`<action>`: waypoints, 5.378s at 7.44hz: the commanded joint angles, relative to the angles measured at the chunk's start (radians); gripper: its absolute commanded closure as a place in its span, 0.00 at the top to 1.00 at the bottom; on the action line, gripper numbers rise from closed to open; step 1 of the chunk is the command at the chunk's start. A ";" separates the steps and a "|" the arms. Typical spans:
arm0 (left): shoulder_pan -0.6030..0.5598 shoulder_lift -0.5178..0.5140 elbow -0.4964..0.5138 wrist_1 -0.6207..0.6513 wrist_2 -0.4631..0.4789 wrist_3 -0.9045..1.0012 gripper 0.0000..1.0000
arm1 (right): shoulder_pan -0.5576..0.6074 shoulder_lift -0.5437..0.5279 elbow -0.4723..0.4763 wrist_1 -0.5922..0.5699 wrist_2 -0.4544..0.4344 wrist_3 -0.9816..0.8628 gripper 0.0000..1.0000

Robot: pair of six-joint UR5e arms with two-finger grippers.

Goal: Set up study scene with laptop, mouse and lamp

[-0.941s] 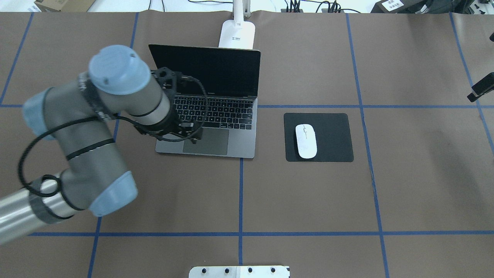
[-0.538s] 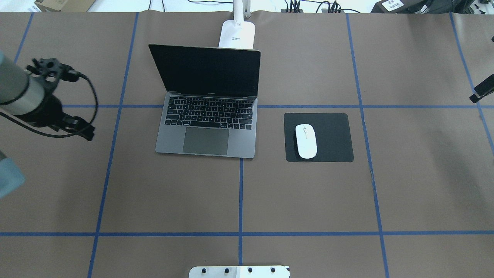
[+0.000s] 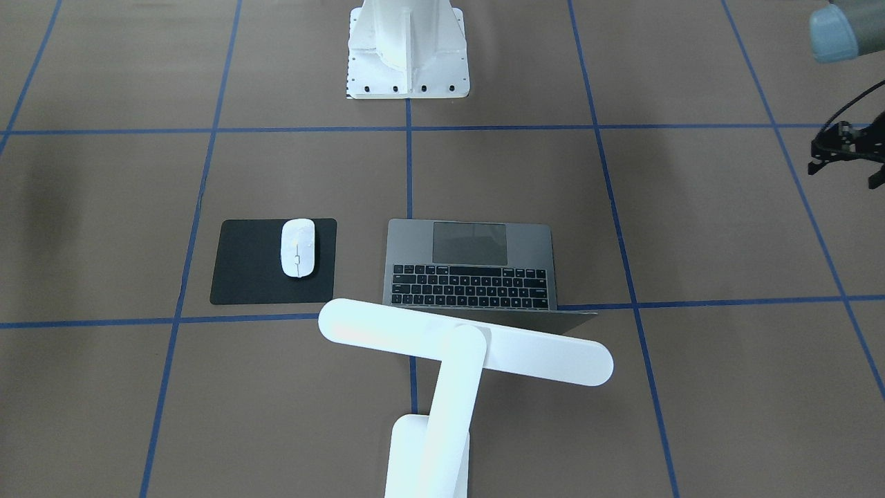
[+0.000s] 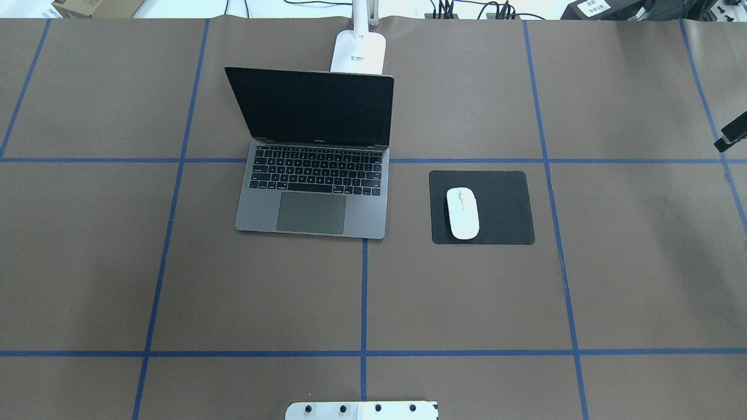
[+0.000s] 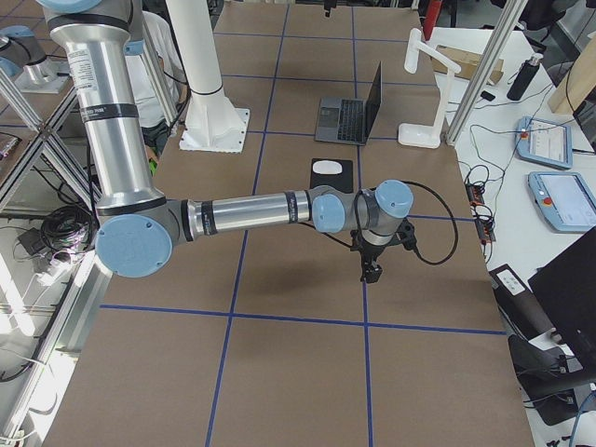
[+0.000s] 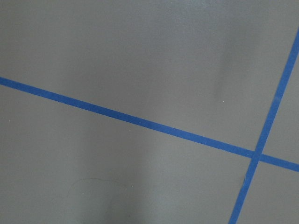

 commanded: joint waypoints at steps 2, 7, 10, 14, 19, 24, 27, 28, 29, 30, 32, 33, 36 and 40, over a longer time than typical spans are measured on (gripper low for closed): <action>-0.076 0.008 0.043 0.004 0.005 0.033 0.99 | 0.021 -0.033 0.025 0.002 -0.002 0.002 0.99; -0.077 -0.001 0.054 0.000 -0.007 -0.067 0.99 | 0.090 -0.123 0.117 -0.001 0.004 0.012 0.99; -0.077 -0.001 0.065 -0.001 -0.007 -0.067 0.99 | 0.089 -0.114 0.160 -0.002 0.003 0.097 0.99; -0.077 -0.004 0.058 -0.003 -0.007 -0.067 0.99 | 0.079 -0.117 0.185 0.000 0.009 0.159 0.99; -0.075 -0.012 0.055 -0.003 -0.007 -0.067 0.99 | 0.073 -0.114 0.229 0.000 0.007 0.160 0.99; -0.075 -0.012 0.046 -0.003 -0.009 -0.069 0.99 | 0.059 -0.088 0.229 -0.001 0.030 0.171 0.99; -0.075 -0.013 0.045 -0.016 -0.009 -0.073 0.99 | 0.059 -0.100 0.241 0.002 0.047 0.159 0.99; -0.075 -0.013 0.045 -0.024 -0.009 -0.073 0.99 | 0.058 -0.099 0.235 0.002 0.046 0.157 0.99; -0.075 -0.012 0.035 -0.024 -0.009 -0.075 0.99 | 0.058 -0.100 0.249 0.002 0.044 0.157 0.99; -0.075 -0.012 0.037 -0.024 -0.009 -0.075 0.99 | 0.055 -0.103 0.267 0.000 0.044 0.157 0.99; -0.075 -0.013 0.034 -0.024 -0.009 -0.073 0.99 | 0.049 -0.123 0.281 0.000 0.056 0.159 0.99; -0.075 -0.013 0.035 -0.026 -0.009 -0.073 0.99 | 0.049 -0.128 0.283 0.002 0.067 0.157 0.99; -0.075 -0.012 0.038 -0.049 -0.009 -0.075 0.99 | 0.035 -0.125 0.283 0.002 0.065 0.157 0.99; -0.073 -0.015 0.043 -0.049 -0.007 -0.073 0.99 | 0.024 -0.125 0.281 0.002 0.047 0.160 0.99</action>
